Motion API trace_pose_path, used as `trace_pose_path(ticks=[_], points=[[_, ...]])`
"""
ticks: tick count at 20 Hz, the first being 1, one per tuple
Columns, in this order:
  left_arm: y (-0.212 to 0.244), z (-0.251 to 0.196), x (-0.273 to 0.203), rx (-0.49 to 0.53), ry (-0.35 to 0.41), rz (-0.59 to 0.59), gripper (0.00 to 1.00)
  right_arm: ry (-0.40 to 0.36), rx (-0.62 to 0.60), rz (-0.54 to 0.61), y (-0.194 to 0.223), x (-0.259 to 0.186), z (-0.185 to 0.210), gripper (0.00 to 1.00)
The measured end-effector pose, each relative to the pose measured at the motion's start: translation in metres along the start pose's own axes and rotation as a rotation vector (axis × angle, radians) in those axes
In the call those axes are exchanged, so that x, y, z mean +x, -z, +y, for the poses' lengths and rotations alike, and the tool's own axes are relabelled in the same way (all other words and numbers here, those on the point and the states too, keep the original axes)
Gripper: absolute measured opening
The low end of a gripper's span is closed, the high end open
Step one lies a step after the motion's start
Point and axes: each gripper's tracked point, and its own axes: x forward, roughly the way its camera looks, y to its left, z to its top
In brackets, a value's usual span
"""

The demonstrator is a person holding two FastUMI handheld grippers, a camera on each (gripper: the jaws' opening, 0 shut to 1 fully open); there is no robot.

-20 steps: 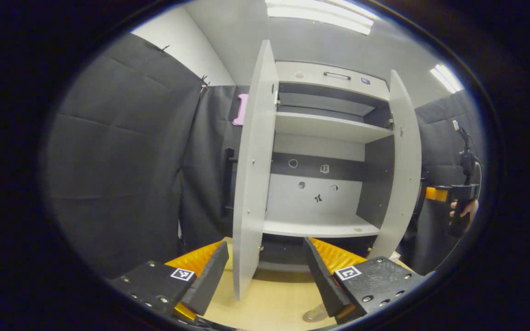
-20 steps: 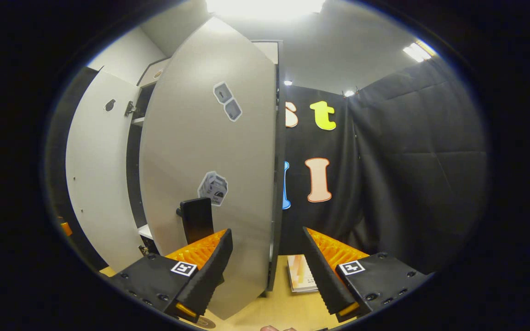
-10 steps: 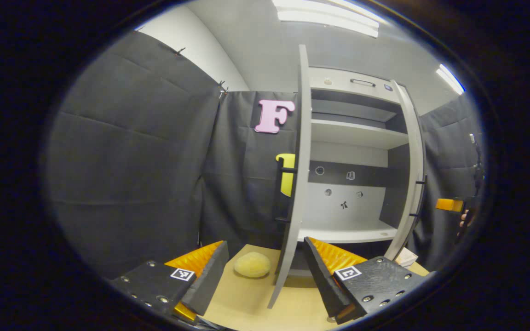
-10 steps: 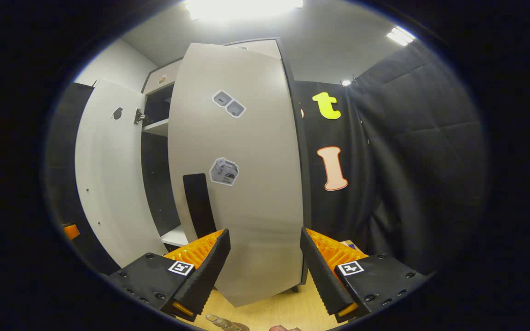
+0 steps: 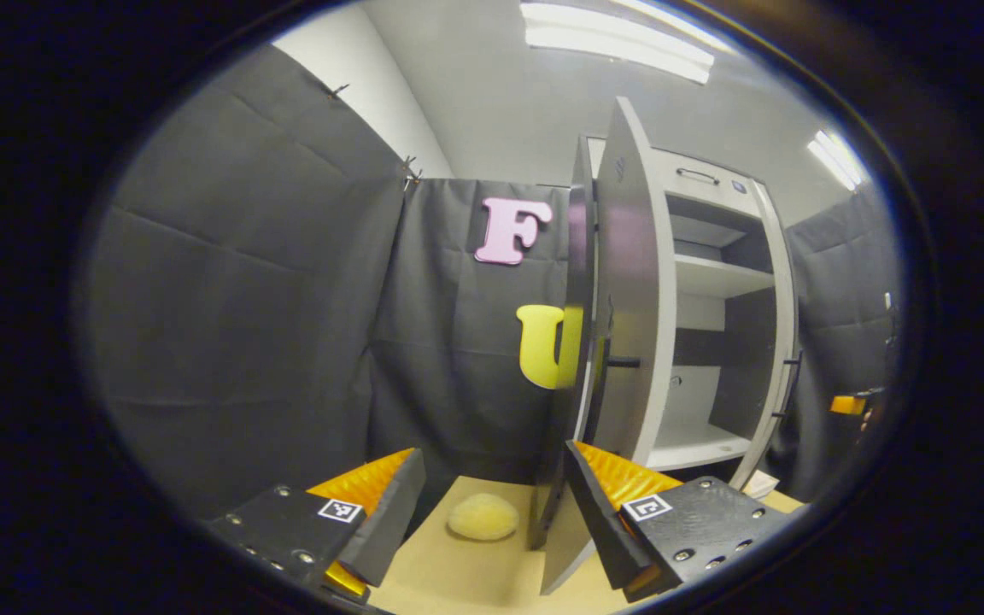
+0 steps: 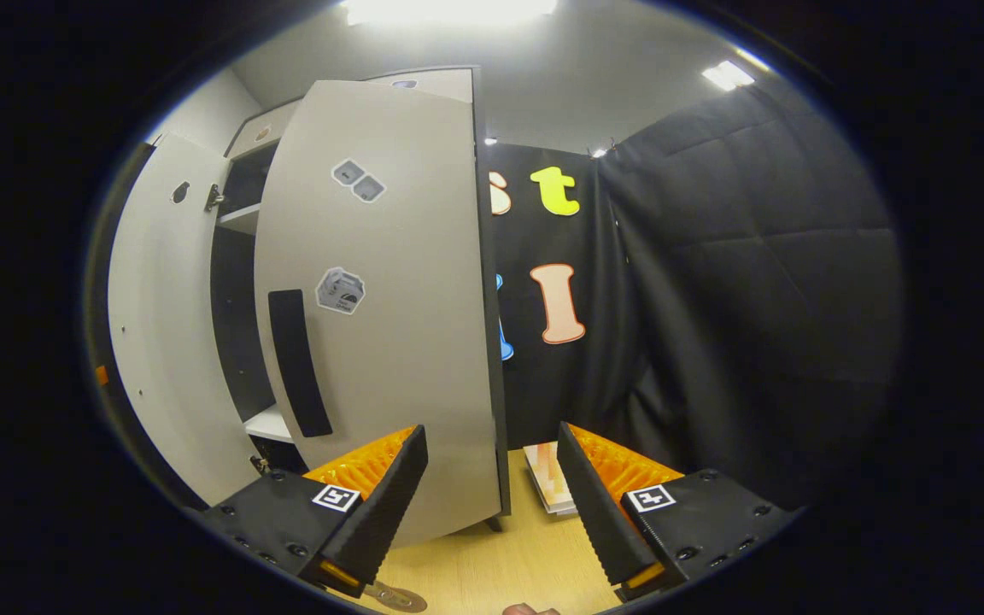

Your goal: Grasp the bottle in the cabinet with the left hand and place it on the coaster, then close the right door with the right hand and the left door with the left hand.

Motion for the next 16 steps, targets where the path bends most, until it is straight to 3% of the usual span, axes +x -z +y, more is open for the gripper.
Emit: trace_pose_path(ticks=[5, 11, 16], points=[[-0.014, 0.014, 0.03, -0.051, 0.094, -0.001, 0.94, 0.036, 0.007, -0.007, -0.003, -0.002, -0.005, 0.96], [-0.021, -0.005, 0.084, 0.017, 0.194, 0.036, 0.94, 0.065, -0.008, -0.004, 0.003, -0.01, -0.012, 0.96], [-0.011, -0.02, 0.095, 0.093, 0.255, 0.083, 0.94, 0.079, -0.003, 0.011, 0.009, -0.015, -0.021, 0.96]])
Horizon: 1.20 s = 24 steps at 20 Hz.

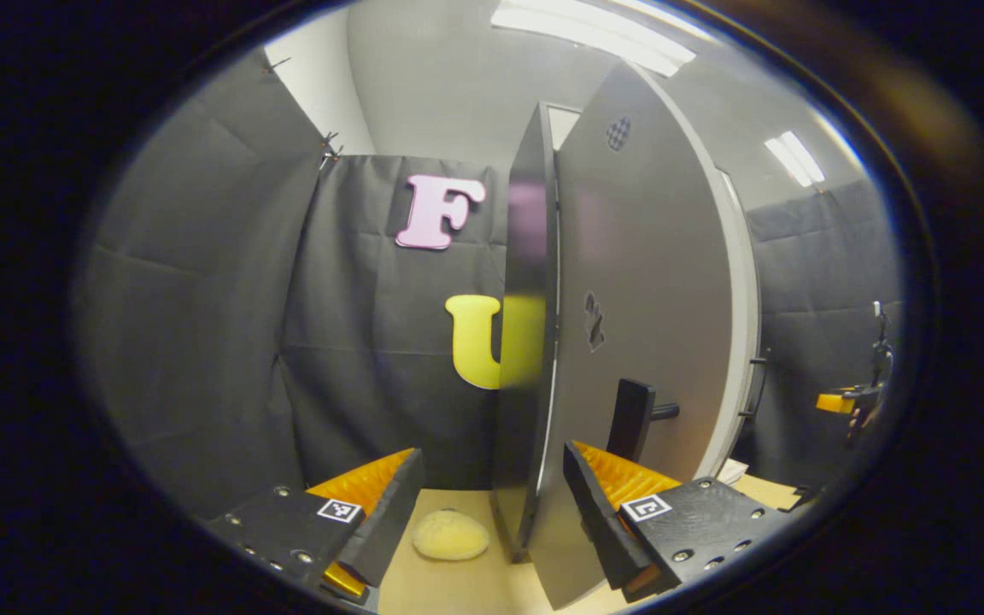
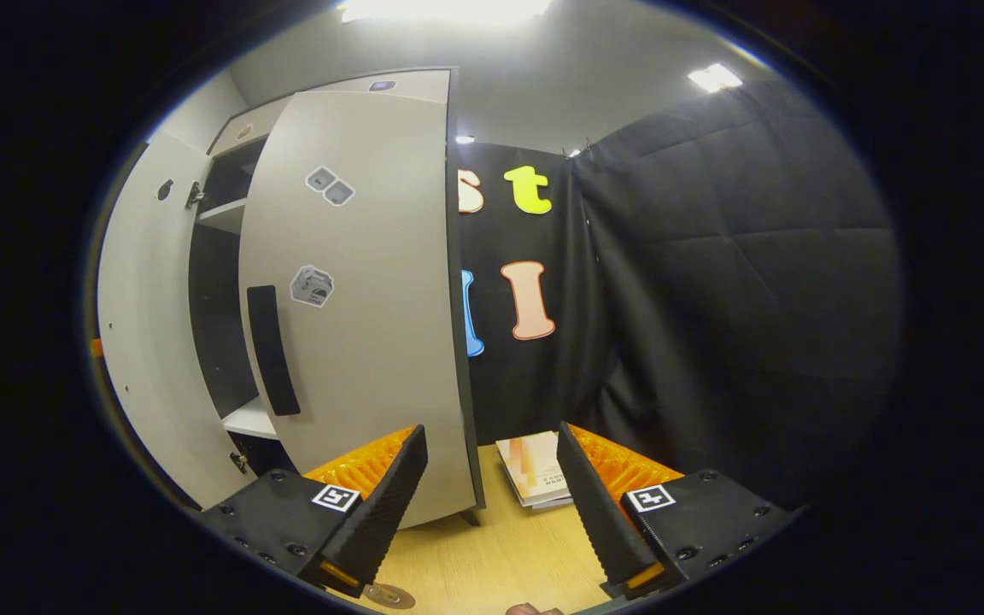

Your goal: Grasp the bottle in the cabinet with the left hand and place it on the coaster, then close the right door with the right hand and the left door with the left hand.

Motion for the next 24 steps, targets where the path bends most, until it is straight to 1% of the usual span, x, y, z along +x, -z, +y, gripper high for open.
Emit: trace_pose_path(ticks=[1, 4, 9, 11, 13, 15, 19, 24], points=[[0.002, -0.004, 0.002, 0.0, 0.017, 0.009, 0.94, 0.004, -0.005, 0.001, 0.001, -0.001, -0.003, 0.96], [0.003, -0.002, 0.006, 0.034, 0.009, 0.03, 0.94, 0.008, -0.004, 0.015, 0.004, -0.002, -0.008, 0.97], [0.003, -0.005, 0.013, 0.031, 0.0, 0.039, 0.94, 0.002, 0.009, 0.019, 0.007, -0.005, -0.011, 0.96], [0.003, -0.012, 0.017, 0.038, 0.011, 0.046, 0.94, -0.006, -0.002, 0.022, 0.009, -0.006, -0.012, 0.96], [0.0, -0.023, 0.022, 0.038, 0.024, 0.052, 0.94, -0.02, -0.009, 0.027, 0.01, -0.005, -0.012, 0.96], [0.0, -0.045, 0.026, 0.045, 0.028, 0.052, 0.94, -0.043, -0.01, 0.038, 0.013, -0.007, -0.011, 0.96], [0.001, -0.075, 0.027, 0.057, -0.005, 0.046, 0.94, -0.06, -0.013, 0.039, 0.017, -0.007, -0.017, 0.98], [0.002, -0.111, 0.035, 0.084, -0.033, 0.046, 0.94, -0.069, -0.011, 0.068, 0.026, -0.004, -0.035, 0.96]])
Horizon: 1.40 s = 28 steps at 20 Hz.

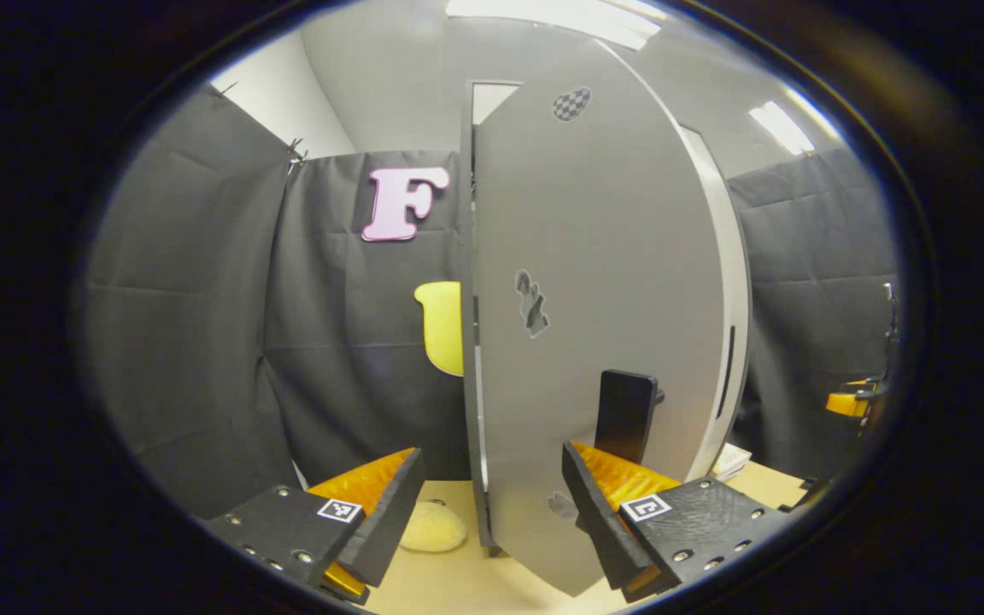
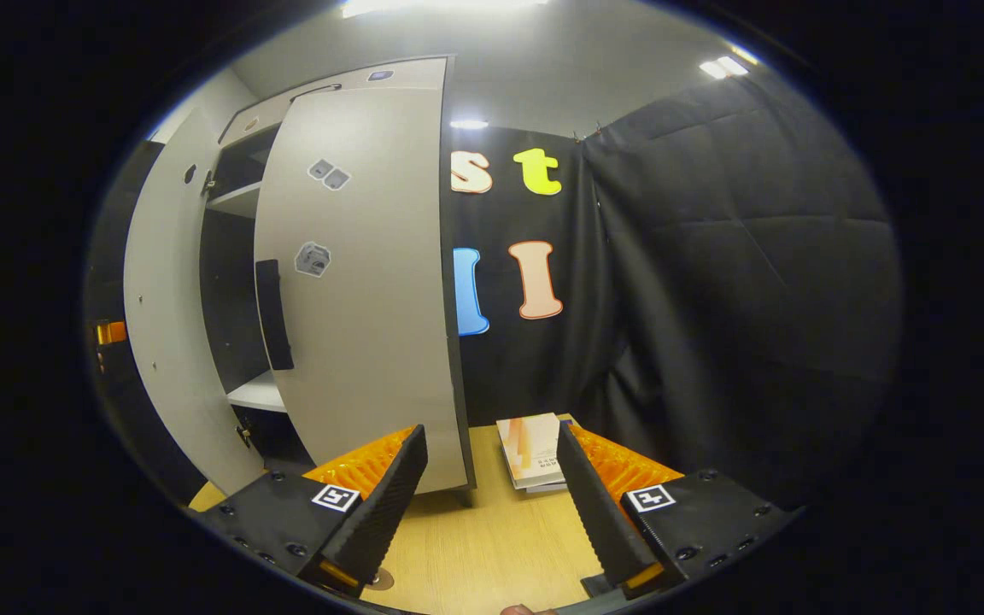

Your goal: Grasp the bottle in the cabinet with the left hand and place it on the coaster, then close the right door with the right hand and the left door with the left hand.

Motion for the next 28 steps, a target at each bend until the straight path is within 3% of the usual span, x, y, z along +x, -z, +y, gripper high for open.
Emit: trace_pose_path(ticks=[5, 11, 19, 24, 28], points=[[-0.008, -0.044, 0.016, 0.008, -0.005, -0.025, 0.94, 0.059, -0.016, 0.01, -0.007, 0.008, -0.032, 0.98], [-0.027, -0.083, 0.01, -0.062, 0.006, -0.062, 0.94, 0.002, 0.015, -0.033, -0.025, 0.022, -0.025, 0.98], [-0.032, -0.066, -0.067, -0.079, -0.09, -0.131, 0.94, -0.095, 0.006, -0.067, -0.054, 0.056, 0.018, 0.98], [-0.017, -0.045, -0.098, -0.149, -0.128, -0.156, 0.94, -0.149, -0.033, -0.053, -0.052, 0.057, 0.039, 0.98], [-0.003, -0.031, -0.133, -0.112, -0.208, -0.133, 0.94, -0.147, -0.03, -0.06, -0.045, 0.055, 0.037, 0.96]])
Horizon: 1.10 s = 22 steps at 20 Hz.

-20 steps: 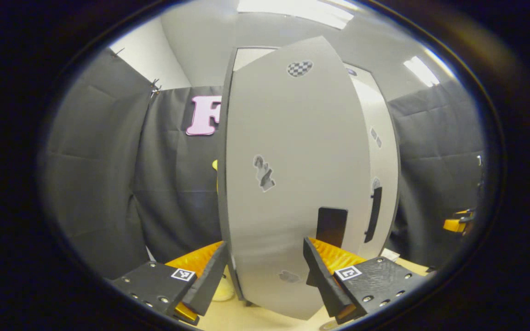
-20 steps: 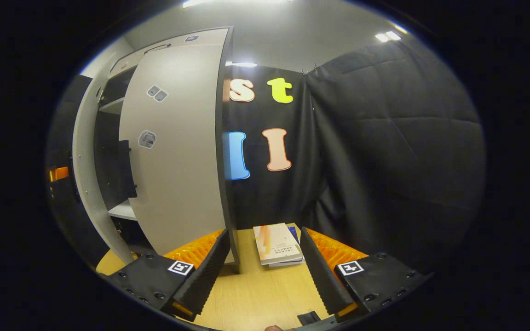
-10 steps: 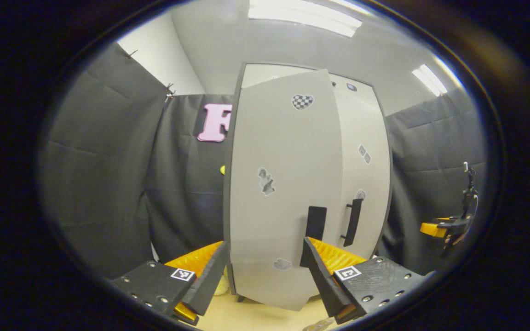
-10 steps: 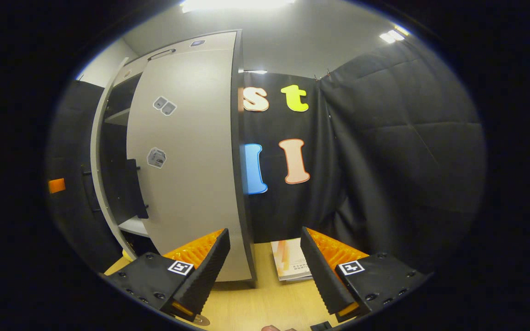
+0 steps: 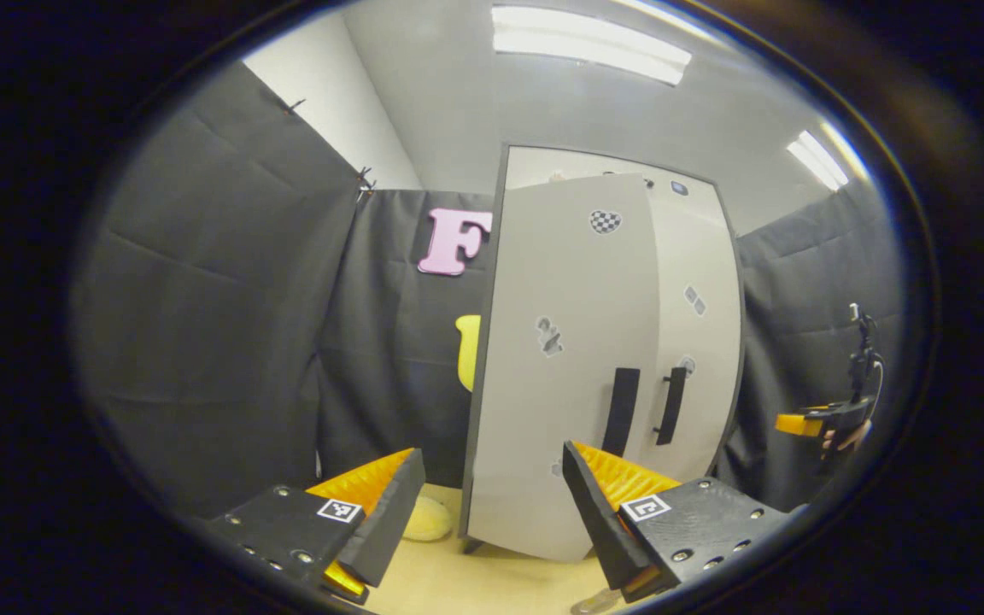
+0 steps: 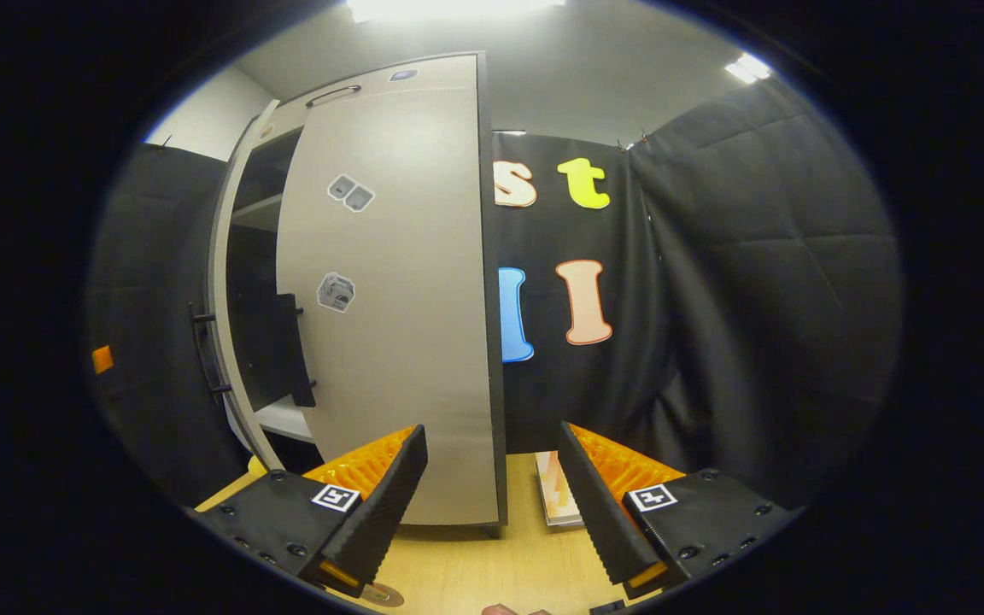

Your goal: Grasp the bottle in the cabinet with the left hand and place it on the coaster, then close the right door with the right hand and the left door with the left hand.

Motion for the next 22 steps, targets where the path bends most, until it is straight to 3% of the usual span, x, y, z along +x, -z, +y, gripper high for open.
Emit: trace_pose_path(ticks=[3, 11, 17, 22], points=[[0.007, 0.007, -0.014, 0.048, -0.053, -0.001, 0.94, 0.005, -0.013, 0.056, 0.024, 0.005, 0.0, 0.96], [0.005, -0.021, -0.031, 0.129, -0.029, 0.031, 0.94, -0.02, -0.016, 0.066, 0.028, 0.01, 0.018, 0.98], [-0.001, -0.019, -0.041, 0.085, -0.037, 0.009, 0.94, -0.037, -0.003, 0.039, 0.024, 0.014, 0.031, 0.98], [-0.002, -0.021, -0.042, 0.111, -0.035, 0.008, 0.94, -0.031, 0.013, 0.03, 0.021, 0.019, 0.035, 0.98]])
